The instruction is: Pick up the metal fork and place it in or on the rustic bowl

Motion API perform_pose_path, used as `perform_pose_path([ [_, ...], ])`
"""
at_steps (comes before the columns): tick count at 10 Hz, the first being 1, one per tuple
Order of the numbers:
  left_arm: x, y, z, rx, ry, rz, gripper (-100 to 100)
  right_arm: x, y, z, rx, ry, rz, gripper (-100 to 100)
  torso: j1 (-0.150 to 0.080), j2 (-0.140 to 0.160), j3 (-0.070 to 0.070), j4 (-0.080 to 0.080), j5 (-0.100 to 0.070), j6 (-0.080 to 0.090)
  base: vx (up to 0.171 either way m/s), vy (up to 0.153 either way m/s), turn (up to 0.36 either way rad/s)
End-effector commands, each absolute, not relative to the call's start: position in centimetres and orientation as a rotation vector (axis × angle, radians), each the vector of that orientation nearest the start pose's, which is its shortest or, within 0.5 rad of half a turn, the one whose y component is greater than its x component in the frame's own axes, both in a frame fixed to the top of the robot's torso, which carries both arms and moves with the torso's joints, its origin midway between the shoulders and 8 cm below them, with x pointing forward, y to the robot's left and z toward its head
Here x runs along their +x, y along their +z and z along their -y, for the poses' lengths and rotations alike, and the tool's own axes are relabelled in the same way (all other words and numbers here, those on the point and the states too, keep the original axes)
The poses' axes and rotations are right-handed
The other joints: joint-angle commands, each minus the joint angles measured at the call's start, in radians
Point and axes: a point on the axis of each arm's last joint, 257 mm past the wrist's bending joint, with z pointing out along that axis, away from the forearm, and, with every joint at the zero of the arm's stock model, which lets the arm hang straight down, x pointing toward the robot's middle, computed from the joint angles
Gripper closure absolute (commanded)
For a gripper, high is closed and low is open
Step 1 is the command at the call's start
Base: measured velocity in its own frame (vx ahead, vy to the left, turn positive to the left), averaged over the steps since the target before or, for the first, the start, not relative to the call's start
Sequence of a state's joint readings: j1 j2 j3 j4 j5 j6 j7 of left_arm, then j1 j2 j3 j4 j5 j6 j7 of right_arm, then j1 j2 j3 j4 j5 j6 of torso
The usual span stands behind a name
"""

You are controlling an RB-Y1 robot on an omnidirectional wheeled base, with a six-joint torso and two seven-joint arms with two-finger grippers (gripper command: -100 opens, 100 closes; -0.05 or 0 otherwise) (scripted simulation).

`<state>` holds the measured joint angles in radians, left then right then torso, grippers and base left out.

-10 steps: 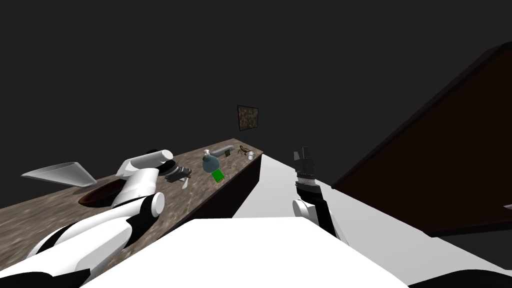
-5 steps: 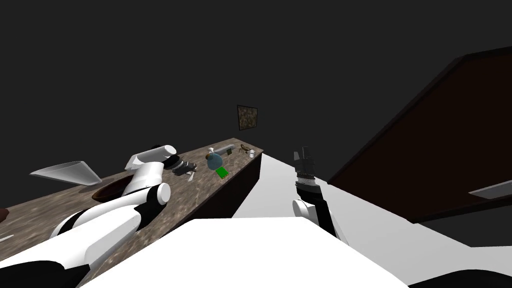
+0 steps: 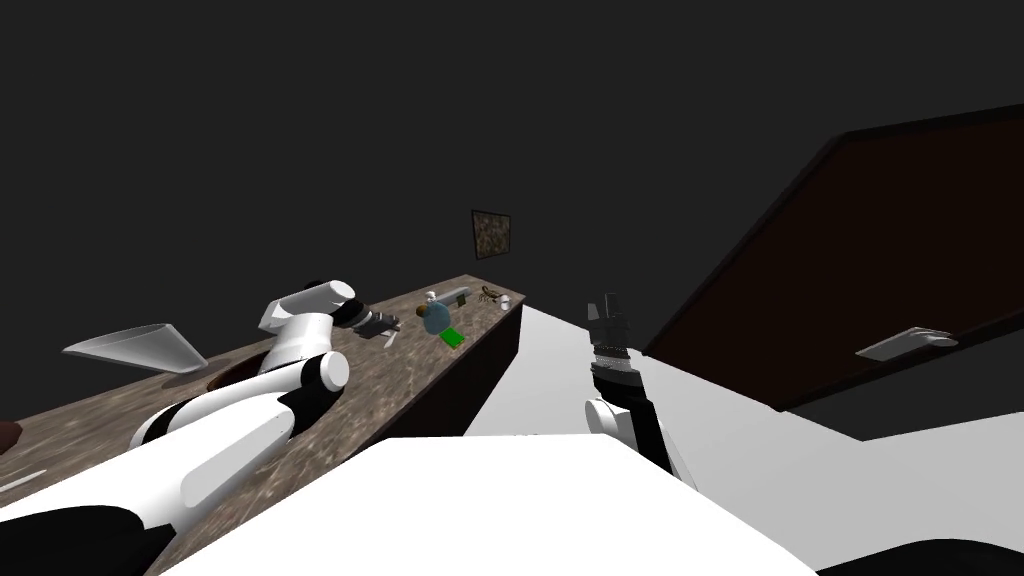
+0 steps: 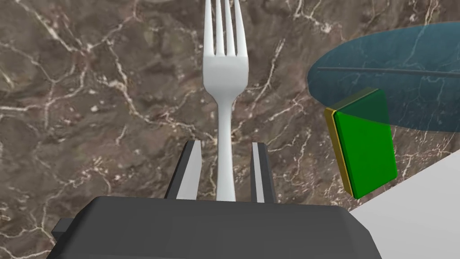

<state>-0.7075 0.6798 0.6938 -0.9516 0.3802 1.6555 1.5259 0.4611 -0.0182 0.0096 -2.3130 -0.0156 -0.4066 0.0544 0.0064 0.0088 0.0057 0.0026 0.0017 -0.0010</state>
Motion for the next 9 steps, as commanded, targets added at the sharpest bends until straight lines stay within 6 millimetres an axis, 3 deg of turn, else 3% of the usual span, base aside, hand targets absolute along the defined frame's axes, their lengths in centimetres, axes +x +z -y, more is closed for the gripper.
perform_pose_path([
  [1,48.5,-22.0,-53.0,-3.145,-0.671,0.948,100,35.6,3.4,27.3,0.655,1.281,-0.649,0,0.0,0.0,0.0,0.0,0.0,0.0,-0.114,0.091,-0.113],
  [4,48.7,-21.3,-56.1,-3.066,-0.767,0.997,100,35.6,3.4,27.3,0.655,1.28,-0.649,0,0.001,-0.002,-0.001,0.0,0.0,-0.001,-0.091,0.092,-0.115],
  [5,48.8,-21.3,-56.2,-3.062,-0.773,0.997,100,35.6,3.4,27.3,0.655,1.28,-0.649,0,0.001,-0.002,-0.001,-0.001,0.0,-0.001,-0.071,0.06,-0.046],
  [9,47.0,-20.6,-62.6,-2.889,-0.883,1.079,100,35.6,3.4,27.3,0.655,1.28,-0.649,0,0.0,-0.003,-0.002,-0.001,0.0,-0.003,-0.072,0.069,-0.112],
])
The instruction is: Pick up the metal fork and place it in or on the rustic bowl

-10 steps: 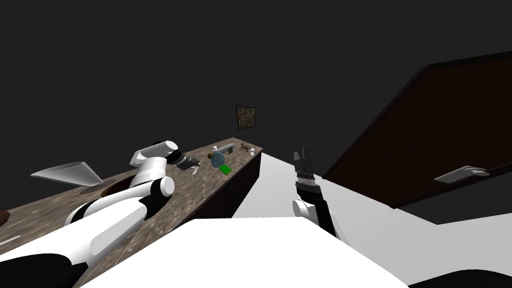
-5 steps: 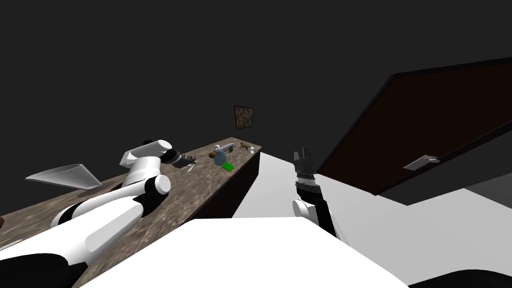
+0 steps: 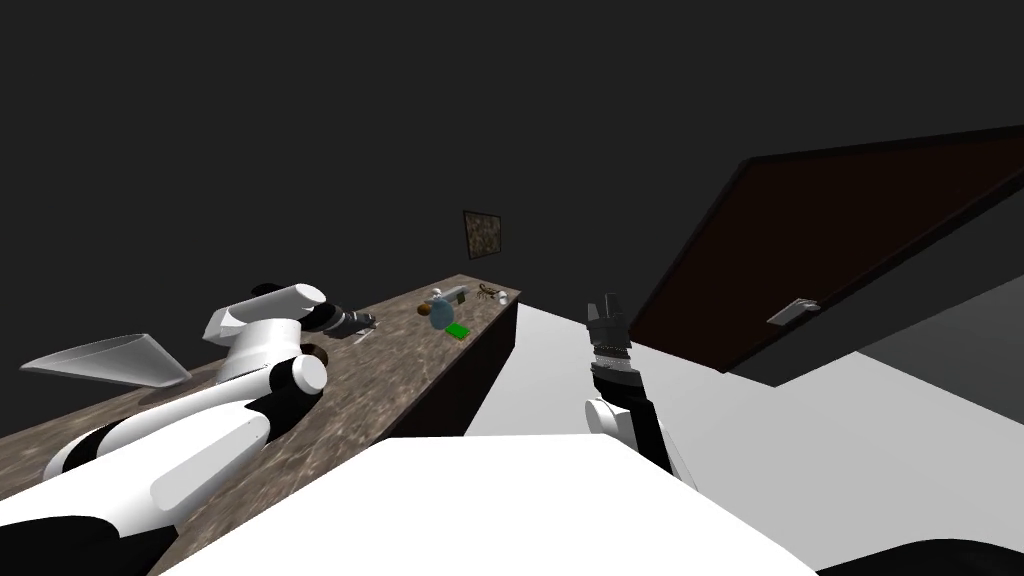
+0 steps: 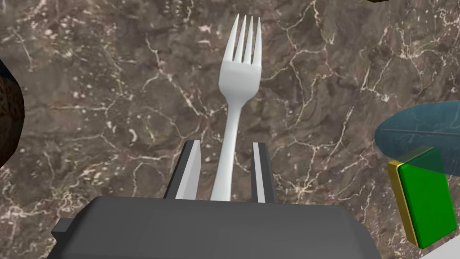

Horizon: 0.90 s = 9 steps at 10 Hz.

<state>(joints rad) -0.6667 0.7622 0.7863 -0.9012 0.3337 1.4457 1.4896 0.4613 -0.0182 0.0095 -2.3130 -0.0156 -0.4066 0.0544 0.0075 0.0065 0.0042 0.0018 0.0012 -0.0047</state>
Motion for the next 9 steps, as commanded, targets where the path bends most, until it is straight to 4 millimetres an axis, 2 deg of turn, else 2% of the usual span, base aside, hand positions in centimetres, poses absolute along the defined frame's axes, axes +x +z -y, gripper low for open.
perform_pose_path([
  [1,47.2,-20.5,-62.8,-2.882,-0.893,1.078,100,35.6,3.4,27.3,0.655,1.28,-0.649,0,0.0,0.0,0.0,0.0,0.0,0.0,-0.058,0.062,-0.035],
  [6,42.8,-19.4,-71.5,-2.63,-0.978,1.142,100,35.6,3.4,27.3,0.655,1.28,-0.649,0,-0.001,-0.002,-0.001,-0.001,-0.001,-0.002,-0.065,0.061,-0.098],
  [7,42.9,-19.4,-71.6,-2.63,-0.979,1.142,100,35.6,3.4,27.3,0.655,1.28,-0.649,0,-0.002,0.0,0.0,0.0,-0.001,-0.002,-0.066,0.051,-0.028],
  [9,41.0,-19.0,-74.4,-2.546,-0.992,1.151,100,35.6,3.4,27.3,0.655,1.28,-0.649,0,-0.004,-0.003,-0.002,-0.001,-0.001,-0.002,-0.053,0.05,-0.064],
])
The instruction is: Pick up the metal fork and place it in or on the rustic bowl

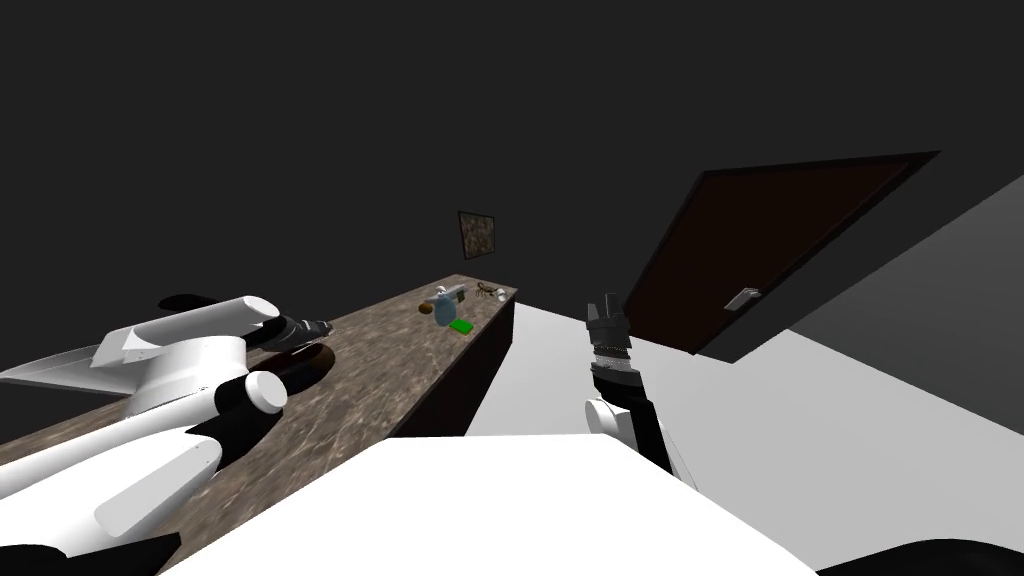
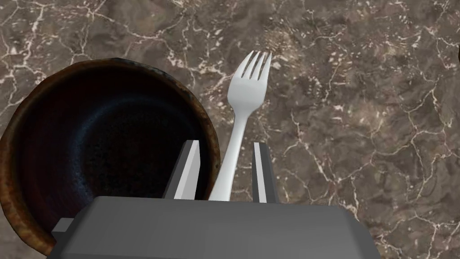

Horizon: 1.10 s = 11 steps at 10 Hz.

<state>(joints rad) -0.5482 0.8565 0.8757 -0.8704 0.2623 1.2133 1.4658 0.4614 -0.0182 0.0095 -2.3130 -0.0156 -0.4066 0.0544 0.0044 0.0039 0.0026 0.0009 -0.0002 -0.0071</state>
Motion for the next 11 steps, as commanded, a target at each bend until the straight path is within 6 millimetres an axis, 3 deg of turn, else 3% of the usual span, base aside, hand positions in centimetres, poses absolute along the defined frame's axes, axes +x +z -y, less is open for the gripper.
perform_pose_path([
  [1,40.1,-18.9,-75.5,-2.511,-0.995,1.153,100,35.6,3.4,27.3,0.655,1.28,-0.649,0,0.0,0.0,0.0,0.0,0.0,0.0,-0.076,0.054,-0.082],
  [2,40.1,-18.9,-75.5,-2.511,-0.995,1.153,100,35.6,3.4,27.3,0.655,1.28,-0.649,0,0.0,0.001,0.001,0.0,0.0,-0.001,-0.048,0.035,-0.022],
  [5,37.8,-18.5,-78.4,-2.425,-0.997,1.153,100,35.6,3.4,27.3,0.655,1.28,-0.649,0,0.003,0.0,-0.001,-0.003,0.004,-0.005,-0.048,0.038,-0.046],
  [6,38.6,-18.6,-77.8,-2.445,-1.002,1.155,100,35.6,3.4,27.3,0.655,1.28,-0.649,0,0.005,0.002,0.0,-0.003,0.006,-0.007,-0.035,0.021,-0.018],
  [7,38.6,-18.3,-78.1,-2.435,-1.01,1.152,-100,35.6,3.4,27.3,0.655,1.28,-0.649,0,0.005,0.001,-0.001,-0.004,0.007,-0.008,0.0,0.0,0.0],
  [11,38.6,-18.2,-78.2,-2.433,-1.014,1.151,-100,35.6,3.4,27.3,0.655,1.28,-0.649,0,0.004,-0.001,-0.003,-0.005,0.008,-0.008,0.0,0.0,0.0],
])
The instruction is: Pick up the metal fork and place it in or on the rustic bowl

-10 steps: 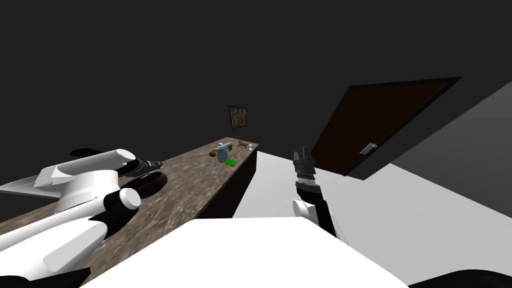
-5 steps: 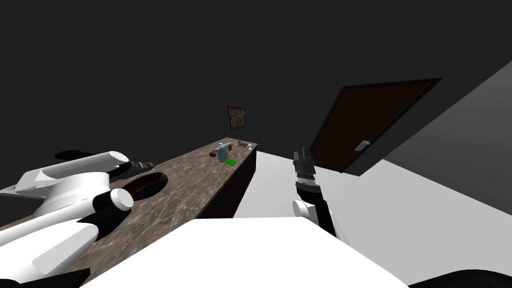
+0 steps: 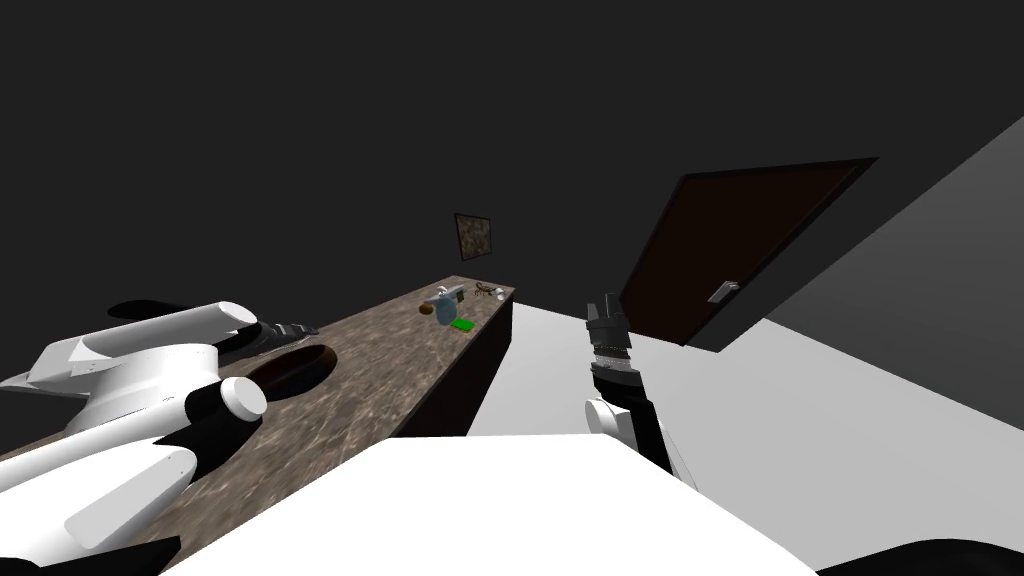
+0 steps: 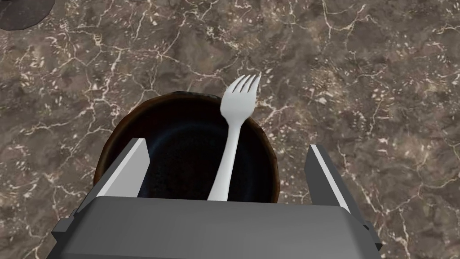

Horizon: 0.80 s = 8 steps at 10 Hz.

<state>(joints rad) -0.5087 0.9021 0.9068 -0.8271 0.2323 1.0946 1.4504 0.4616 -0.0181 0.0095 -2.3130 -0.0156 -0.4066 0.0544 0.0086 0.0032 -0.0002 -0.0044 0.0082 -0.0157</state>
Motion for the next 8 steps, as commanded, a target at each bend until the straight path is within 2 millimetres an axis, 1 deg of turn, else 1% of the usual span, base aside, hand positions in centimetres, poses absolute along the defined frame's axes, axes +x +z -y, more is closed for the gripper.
perform_pose_path([
  [1,38.6,-18.1,-78.2,-2.432,-1.016,1.151,0,35.6,3.4,27.3,0.655,1.28,-0.649,0,0.0,0.0,0.0,0.0,0.0,0.0,0.0,0.0,0.0],
  [2,38.4,-16.7,-78.5,-2.424,-1.017,1.153,-100,35.6,3.4,27.3,0.655,1.28,-0.649,0,0.0,0.0,0.0,0.0,0.0,0.0,-0.006,-0.009,-0.072],
  [5,38.0,-14.6,-79.0,-2.413,-1.016,1.158,-100,35.6,3.4,27.3,0.655,1.28,-0.649,0,-0.001,0.001,0.001,0.0,0.0,0.0,-0.009,-0.014,-0.051],
  [7,37.4,-11.9,-79.6,-2.397,-1.015,1.167,-100,35.6,3.4,27.3,0.655,1.28,-0.649,0,-0.001,0.001,0.001,0.0,0.0,0.0,-0.009,-0.019,-0.092],
  [8,37.2,-11.2,-79.7,-2.393,-1.015,1.17,-100,35.6,3.4,27.3,0.655,1.28,-0.649,0,-0.002,0.001,0.001,0.0,0.0,0.0,-0.01,-0.019,-0.063],
])
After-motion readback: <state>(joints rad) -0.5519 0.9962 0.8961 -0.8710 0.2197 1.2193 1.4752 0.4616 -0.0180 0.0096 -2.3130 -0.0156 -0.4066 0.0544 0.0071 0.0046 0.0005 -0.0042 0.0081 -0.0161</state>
